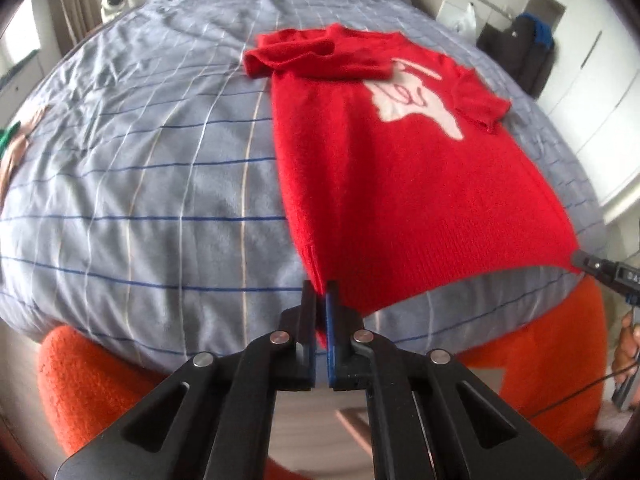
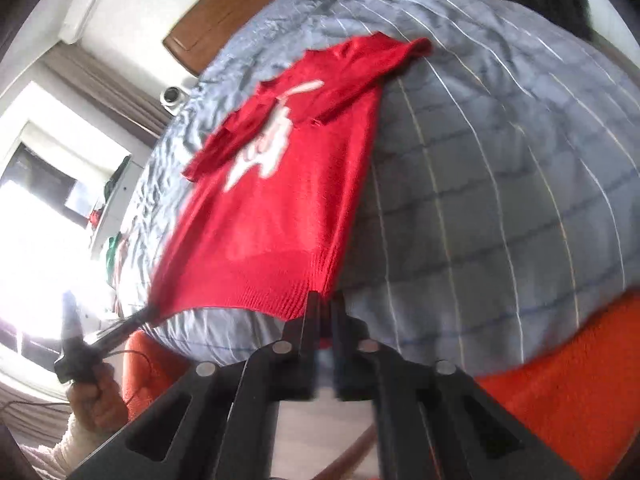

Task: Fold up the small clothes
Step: 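Pull the hem with both grippers to straighten the sweater, then open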

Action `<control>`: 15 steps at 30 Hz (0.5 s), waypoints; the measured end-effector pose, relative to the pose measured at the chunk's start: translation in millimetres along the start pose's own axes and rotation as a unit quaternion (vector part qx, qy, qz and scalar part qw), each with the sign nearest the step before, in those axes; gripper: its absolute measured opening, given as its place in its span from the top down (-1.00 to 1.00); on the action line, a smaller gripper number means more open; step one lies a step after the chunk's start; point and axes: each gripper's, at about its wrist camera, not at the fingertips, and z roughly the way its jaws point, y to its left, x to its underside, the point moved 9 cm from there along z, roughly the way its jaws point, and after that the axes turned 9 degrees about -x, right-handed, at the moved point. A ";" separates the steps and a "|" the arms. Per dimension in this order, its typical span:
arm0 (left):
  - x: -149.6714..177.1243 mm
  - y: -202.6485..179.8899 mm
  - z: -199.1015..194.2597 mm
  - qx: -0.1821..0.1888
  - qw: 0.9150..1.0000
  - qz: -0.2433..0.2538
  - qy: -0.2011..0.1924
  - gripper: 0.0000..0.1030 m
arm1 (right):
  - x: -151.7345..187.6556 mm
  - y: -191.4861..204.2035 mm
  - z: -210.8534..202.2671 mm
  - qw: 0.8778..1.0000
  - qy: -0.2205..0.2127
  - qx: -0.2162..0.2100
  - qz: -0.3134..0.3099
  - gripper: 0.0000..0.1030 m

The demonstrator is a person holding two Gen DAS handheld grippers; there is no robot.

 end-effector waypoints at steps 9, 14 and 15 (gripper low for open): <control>14.6 -2.8 2.0 -0.019 1.000 0.003 0.013 0.99 | 9.0 -19.0 -0.7 0.996 0.016 0.085 -0.032 0.94; 18.5 -12.8 8.1 -0.029 0.999 0.020 0.027 0.99 | 10.6 -13.8 -4.9 0.996 0.022 0.086 -0.029 0.94; 19.0 -13.6 15.9 -0.034 0.999 0.022 0.034 0.99 | 12.7 -16.1 -2.3 0.996 0.025 0.087 -0.024 0.94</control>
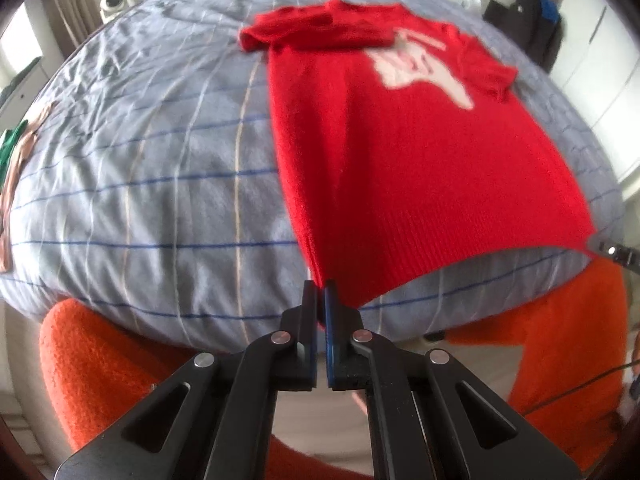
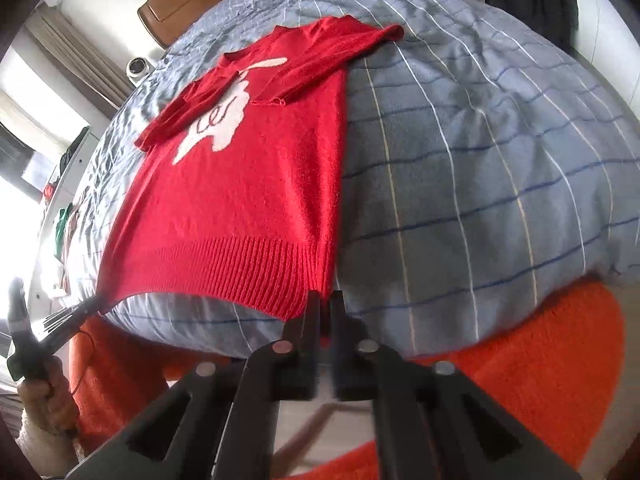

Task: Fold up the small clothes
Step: 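Pull the hem with both grippers to straighten the sweater, then open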

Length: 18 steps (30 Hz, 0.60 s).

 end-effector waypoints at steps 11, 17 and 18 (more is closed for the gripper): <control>-7.5 -4.0 61.1 -0.053 0.998 0.004 0.032 0.96 | 1.5 -29.3 49.9 0.999 0.025 0.009 0.033 0.93; -8.5 8.5 46.0 -0.075 0.997 0.004 0.027 -0.21 | 8.7 -34.8 38.8 0.998 0.037 -0.025 0.050 0.40; -10.8 14.8 35.5 -0.078 0.997 -0.004 0.018 -0.34 | 9.3 -38.1 31.2 0.998 0.035 -0.020 0.051 0.33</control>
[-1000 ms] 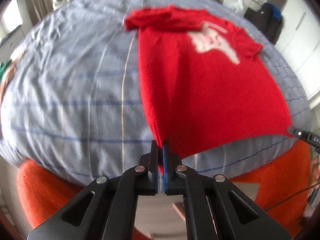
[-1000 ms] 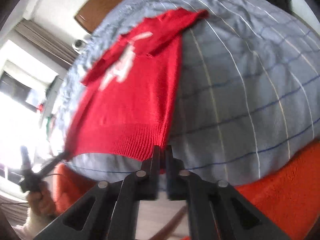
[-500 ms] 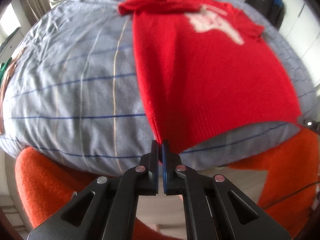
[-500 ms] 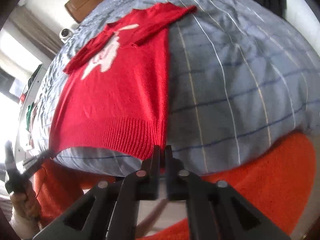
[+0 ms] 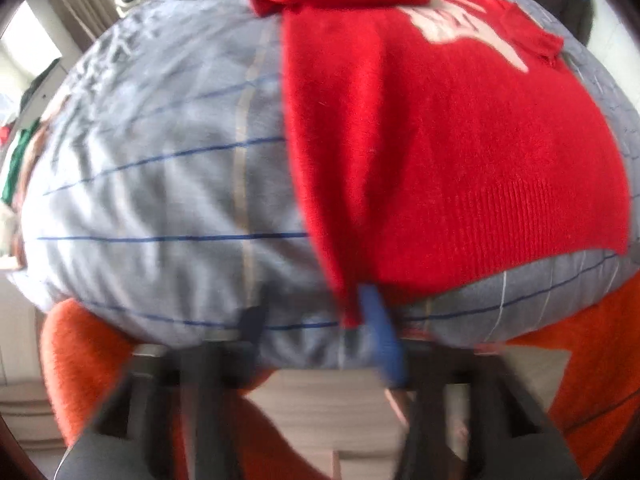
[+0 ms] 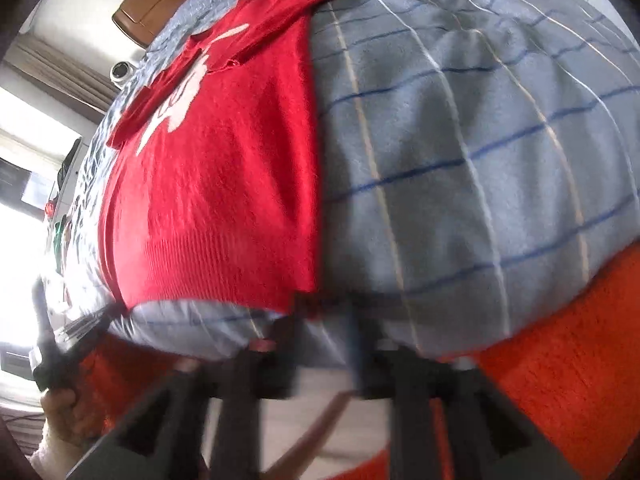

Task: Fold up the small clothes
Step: 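Pull the hem with both grippers to straighten the sweater, then open, then grasp the sweater sleeve cuff with the right gripper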

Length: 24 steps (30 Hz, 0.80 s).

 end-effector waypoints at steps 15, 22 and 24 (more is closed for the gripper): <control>-55.9 -5.9 -80.9 0.046 0.991 -0.045 -0.117 -0.79 | -153.6 140.6 49.9 0.900 -0.049 0.087 -0.424 -0.10; -32.8 28.6 -59.1 0.028 0.993 -0.074 -0.086 -0.79 | -204.7 90.5 77.0 0.958 -0.058 0.054 -0.277 0.82; -33.0 37.4 -60.0 0.025 0.992 -0.082 -0.093 -0.79 | -229.4 65.6 35.1 0.968 -0.114 0.049 -0.218 0.83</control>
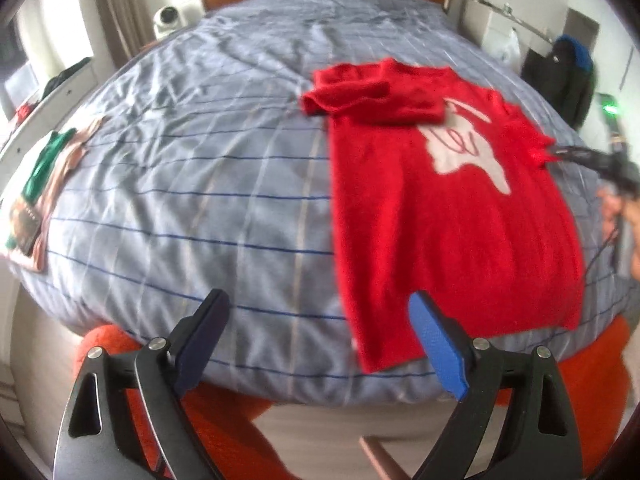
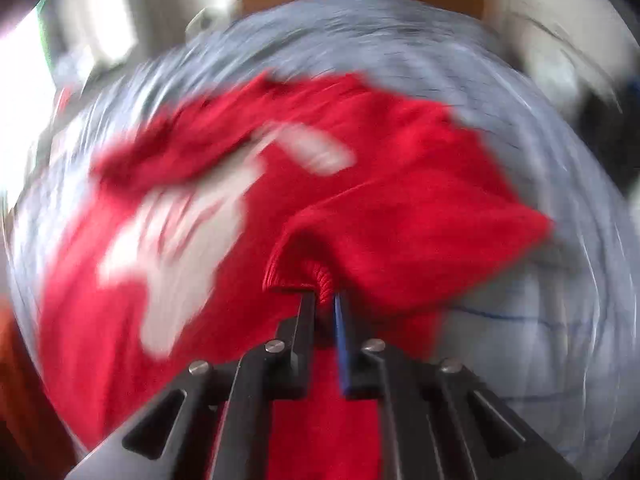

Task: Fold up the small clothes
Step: 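Grasp the sweater sleeve cuff with the right gripper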

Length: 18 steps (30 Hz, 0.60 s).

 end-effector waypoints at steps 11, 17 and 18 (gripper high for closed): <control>-4.8 -4.7 4.2 0.008 1.000 -0.002 0.005 -0.79 | 34.9 -249.0 -162.3 0.953 -0.087 0.171 0.236 0.83; -3.8 -12.1 -4.6 0.006 1.000 0.012 0.003 -0.79 | 70.0 -269.9 -175.3 0.938 -0.101 0.186 0.275 0.85; -3.8 -11.0 -6.0 0.004 1.000 0.013 0.001 -0.79 | 70.2 -273.4 -185.7 0.932 -0.123 0.178 0.292 0.85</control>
